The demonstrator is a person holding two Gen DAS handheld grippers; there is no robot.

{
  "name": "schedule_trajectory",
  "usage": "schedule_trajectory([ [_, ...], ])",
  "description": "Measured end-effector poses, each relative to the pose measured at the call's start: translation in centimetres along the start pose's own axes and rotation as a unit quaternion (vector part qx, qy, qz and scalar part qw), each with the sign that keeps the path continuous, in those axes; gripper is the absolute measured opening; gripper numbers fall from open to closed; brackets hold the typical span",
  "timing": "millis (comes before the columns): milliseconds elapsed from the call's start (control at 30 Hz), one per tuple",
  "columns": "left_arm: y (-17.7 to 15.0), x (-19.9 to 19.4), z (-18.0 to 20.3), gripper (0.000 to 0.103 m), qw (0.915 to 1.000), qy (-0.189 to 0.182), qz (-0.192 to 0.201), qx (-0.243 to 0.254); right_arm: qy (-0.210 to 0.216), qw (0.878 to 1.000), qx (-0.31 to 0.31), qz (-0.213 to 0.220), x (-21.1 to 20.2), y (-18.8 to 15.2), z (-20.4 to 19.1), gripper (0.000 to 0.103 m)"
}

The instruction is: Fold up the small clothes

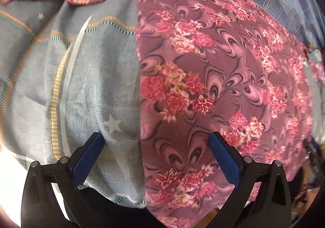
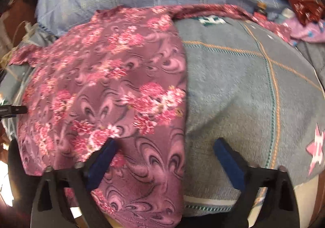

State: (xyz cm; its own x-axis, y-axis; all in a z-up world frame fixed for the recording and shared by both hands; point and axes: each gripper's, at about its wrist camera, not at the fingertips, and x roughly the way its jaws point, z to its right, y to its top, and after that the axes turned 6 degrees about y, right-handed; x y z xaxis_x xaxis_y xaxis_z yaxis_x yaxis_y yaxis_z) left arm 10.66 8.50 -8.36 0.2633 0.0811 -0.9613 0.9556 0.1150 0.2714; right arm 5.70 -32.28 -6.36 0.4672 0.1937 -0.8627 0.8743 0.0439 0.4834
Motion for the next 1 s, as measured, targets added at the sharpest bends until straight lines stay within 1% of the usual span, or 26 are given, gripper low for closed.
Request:
schedule_trajectory([
  [33,-0.1,-0.2,0.4,0.100,1.0000,0.000,0.004,0.005,-0.002,1.000,-0.013,0.004,-0.2,0.1,-0.3,0.057],
  [67,-0.1,-0.5,0.7,0.093,1.0000,0.000,0.006,0.007,-0.003,1.000,-0.028,0.006,-0.4,0.2,-0.5,0.018],
  [100,-0.1,-0.8,1.0,0.083,0.9999,-0.001,0.007,0.009,0.004,0.999,-0.039,0.000,-0.5,0.4,-0.6,0.002],
  [133,-0.1,-1.2,1.2,0.077,0.9999,-0.005,0.006,0.011,0.014,0.999,-0.044,-0.006,-0.6,0.6,-0.7,0.003],
  [167,0.0,-1.7,1.5,0.065,0.9999,-0.010,0.002,0.014,0.025,0.998,-0.050,-0.006,-1.0,0.6,-0.6,0.003],
  [200,0.0,-2.0,1.6,0.059,0.9998,-0.011,0.001,0.016,0.027,0.998,-0.062,-0.002,-1.8,0.7,-0.7,0.003],
  [267,-0.2,-1.8,1.6,0.060,0.9997,0.014,0.001,0.021,0.023,0.997,-0.071,0.005,-3.0,0.7,-0.1,0.003],
  [300,-0.2,-1.6,1.5,0.060,0.9995,0.021,-0.001,0.022,0.012,0.998,-0.065,0.001,-3.0,0.6,0.8,0.003],
  [333,-0.2,-1.6,1.5,0.060,0.9996,0.017,0.000,0.021,0.002,0.998,-0.057,-0.009,-2.6,0.5,1.7,0.003],
  [367,-0.3,-1.8,1.4,0.061,0.9996,0.016,0.001,0.022,0.006,0.999,-0.039,-0.020,-2.0,0.3,2.6,0.003],
  [400,-0.3,-2.0,1.5,0.061,0.9995,0.018,-0.002,0.026,0.020,0.999,-0.020,-0.029,-1.5,0.1,3.2,0.003],
  [433,-0.2,-2.2,1.5,0.060,0.9993,0.019,-0.004,0.031,0.026,0.999,-0.016,-0.028,-1.5,0.1,3.2,0.004],
  [467,-0.1,-2.7,1.2,0.060,0.9992,0.014,-0.001,0.037,0.034,0.999,-0.016,-0.026,-1.7,0.5,2.8,0.009],
  [500,-0.3,-2.9,0.5,0.060,0.9992,0.010,0.005,0.038,0.042,0.999,-0.013,-0.021,-2.1,1.0,2.8,0.009],
  [533,0.1,-3.3,0.1,0.060,0.9992,0.006,0.012,0.037,0.054,0.998,-0.008,-0.010,-2.5,1.7,2.9,0.010],
  [600,1.7,-4.2,-0.5,0.061,0.9991,-0.001,0.027,0.032,0.086,0.996,0.016,0.022,-3.3,3.7,3.5,0.021],
  [633,2.6,-4.4,-0.7,0.062,0.9990,0.000,0.035,0.028,0.097,0.994,0.029,0.035,-3.3,5.0,4.0,0.035],
  [667,3.8,-4.3,-0.8,0.067,0.9988,0.004,0.041,0.025,0.107,0.992,0.041,0.048,-3.2,6.4,4.3,0.045],
  [700,4.8,-4.0,-0.9,0.070,0.9987,0.008,0.044,0.023,0.112,0.991,0.049,0.061,-2.8,8.0,4.5,0.046],
  [733,5.9,-3.5,-1.1,0.070,0.9987,0.011,0.046,0.020,0.113,0.990,0.053,0.070,-2.1,9.5,4.6,0.047],
  [800,7.9,-1.9,-1.4,0.070,0.9991,0.020,0.035,0.010,0.105,0.990,0.066,0.074,0.3,13.2,4.9,0.047],
  [867,9.5,-0.5,-0.8,0.070,0.9996,0.020,0.020,0.001,0.097,0.990,0.077,0.065,2.8,15.9,5.1,0.047],
  [933,10.4,0.4,-0.8,0.070,0.9998,0.017,0.011,-0.003,0.093,0.990,0.090,0.056,5.6,18.5,5.1,0.048],
  [1000,11.0,1.1,-0.6,0.070,0.9998,0.017,0.009,-0.001,0.096,0.990,0.093,0.046,7.8,19.9,4.9,0.048],
])
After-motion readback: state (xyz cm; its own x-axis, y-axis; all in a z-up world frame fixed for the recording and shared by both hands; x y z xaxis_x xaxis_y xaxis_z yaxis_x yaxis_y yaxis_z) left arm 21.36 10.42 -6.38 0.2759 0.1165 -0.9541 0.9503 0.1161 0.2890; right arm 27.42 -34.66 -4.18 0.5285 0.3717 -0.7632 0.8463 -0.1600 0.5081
